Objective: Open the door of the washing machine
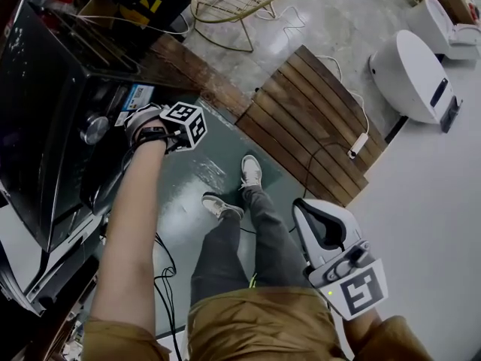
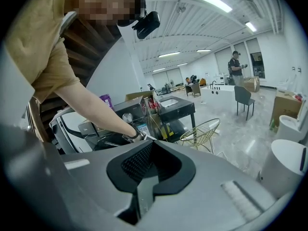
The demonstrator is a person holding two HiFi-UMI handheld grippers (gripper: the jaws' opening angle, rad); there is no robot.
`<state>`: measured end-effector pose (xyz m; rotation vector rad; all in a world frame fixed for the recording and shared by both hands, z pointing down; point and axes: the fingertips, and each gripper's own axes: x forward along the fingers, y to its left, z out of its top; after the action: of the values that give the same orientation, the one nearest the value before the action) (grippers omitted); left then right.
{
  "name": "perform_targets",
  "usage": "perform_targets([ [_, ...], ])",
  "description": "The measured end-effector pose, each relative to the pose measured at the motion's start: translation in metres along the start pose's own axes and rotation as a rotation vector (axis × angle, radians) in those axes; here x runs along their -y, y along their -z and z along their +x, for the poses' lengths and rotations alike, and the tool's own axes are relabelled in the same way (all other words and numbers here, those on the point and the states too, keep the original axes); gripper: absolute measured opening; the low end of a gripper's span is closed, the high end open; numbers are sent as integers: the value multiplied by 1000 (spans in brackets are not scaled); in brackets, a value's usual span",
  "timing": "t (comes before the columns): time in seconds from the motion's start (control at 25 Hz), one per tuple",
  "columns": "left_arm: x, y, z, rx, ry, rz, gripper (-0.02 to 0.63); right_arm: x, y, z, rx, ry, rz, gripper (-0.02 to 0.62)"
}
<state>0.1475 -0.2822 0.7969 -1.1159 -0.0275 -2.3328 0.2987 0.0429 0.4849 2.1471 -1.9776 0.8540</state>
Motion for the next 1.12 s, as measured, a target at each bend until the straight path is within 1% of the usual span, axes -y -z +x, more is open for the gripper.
perform_targets([
  [0.16, -1, 2, 0, -17, 11, -6, 192, -3, 5, -3, -8, -5, 0, 5],
  [0.28, -2, -1, -3, 23, -9, -13, 192, -4, 8, -4, -10, -10, 0, 5],
  [0.4, 0, -3, -3, 57, -9, -27, 187, -10, 10, -3, -12, -25, -1, 5],
  [0.6, -1, -2, -4, 73, -3, -31, 184, -10, 12, -4, -17, -29, -1, 5],
  [0.88, 1, -2, -5, 133, 6, -70, 179, -9, 5, 1, -4, -17, -8, 5],
  [1.12, 2, -2, -6, 150, 11, -70, 175, -15, 4, 4, -6, -15, -5, 5],
])
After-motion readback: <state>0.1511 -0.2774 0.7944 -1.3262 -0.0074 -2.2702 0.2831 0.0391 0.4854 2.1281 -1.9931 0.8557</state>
